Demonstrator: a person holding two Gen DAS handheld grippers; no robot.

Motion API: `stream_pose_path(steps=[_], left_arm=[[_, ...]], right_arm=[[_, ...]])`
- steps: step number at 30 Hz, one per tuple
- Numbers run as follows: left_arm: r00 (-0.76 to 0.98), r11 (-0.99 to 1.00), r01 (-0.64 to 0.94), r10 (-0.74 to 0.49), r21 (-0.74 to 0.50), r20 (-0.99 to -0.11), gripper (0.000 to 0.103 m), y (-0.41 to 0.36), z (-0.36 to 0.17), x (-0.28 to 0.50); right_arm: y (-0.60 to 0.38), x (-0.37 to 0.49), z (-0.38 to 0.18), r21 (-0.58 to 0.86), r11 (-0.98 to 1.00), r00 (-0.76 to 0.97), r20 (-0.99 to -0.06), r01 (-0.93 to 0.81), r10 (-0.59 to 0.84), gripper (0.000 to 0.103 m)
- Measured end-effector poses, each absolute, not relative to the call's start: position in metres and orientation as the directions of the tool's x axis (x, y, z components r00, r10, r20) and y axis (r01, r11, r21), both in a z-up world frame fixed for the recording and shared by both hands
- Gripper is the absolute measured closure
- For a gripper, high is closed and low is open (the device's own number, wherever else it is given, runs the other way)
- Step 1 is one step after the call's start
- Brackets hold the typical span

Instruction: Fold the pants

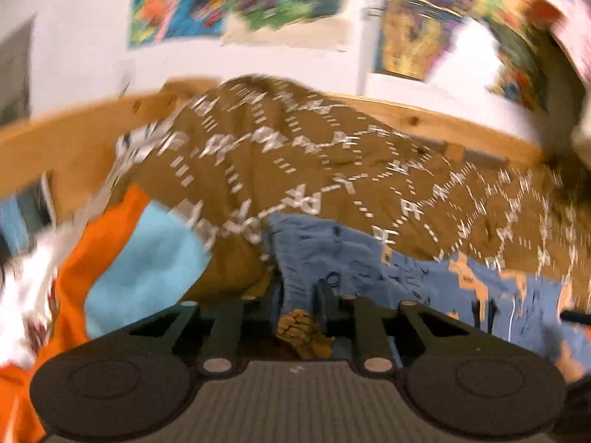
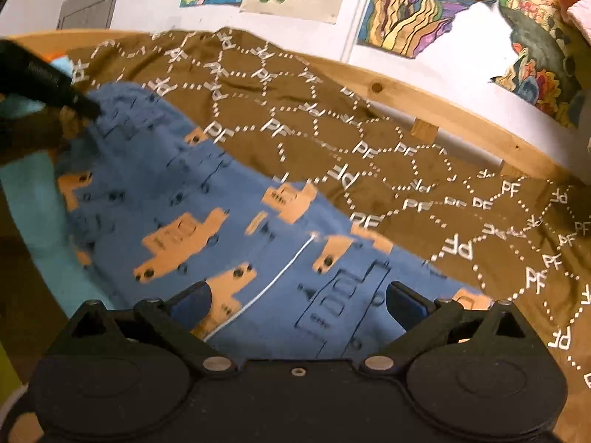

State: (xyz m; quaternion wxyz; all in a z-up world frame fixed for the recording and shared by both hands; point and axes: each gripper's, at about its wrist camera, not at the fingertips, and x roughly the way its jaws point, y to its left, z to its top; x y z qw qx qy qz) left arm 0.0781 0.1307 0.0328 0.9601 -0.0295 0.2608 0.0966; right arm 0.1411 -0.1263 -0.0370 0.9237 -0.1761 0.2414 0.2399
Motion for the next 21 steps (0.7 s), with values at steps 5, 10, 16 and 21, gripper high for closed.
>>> stream_pose_path(steps=[5, 10, 16, 21], left_arm=[[0.861, 0.947, -0.117, 0.246, 0.298, -0.445, 0.084, 0.078, 0.036, 0.082], [0.881, 0.898, -0.056, 0.25, 0.436, -0.402, 0.081, 0.053, 0.025, 0.085], [0.842, 0.957, -0.146, 0.254, 0.251, -0.477, 0.041, 0.086, 0.023, 0.089], [0.801, 0.974, -0.223, 0.166, -0.03, -0.576, 0.033, 0.131, 0.016, 0.091]], right_arm=[[-0.125, 0.144, -0.043, -0.193, 0.818, 0.753, -0.545, -0.542, 0.37, 0.002], [-0.127, 0.147, -0.046, -0.177, 0.822, 0.745, -0.554, -0.542, 0.372, 0.002], [-0.128, 0.148, -0.05, -0.157, 0.825, 0.736, -0.561, -0.543, 0.378, 0.002], [-0.13, 0.147, -0.045, -0.159, 0.826, 0.744, -0.548, -0.541, 0.382, 0.002]])
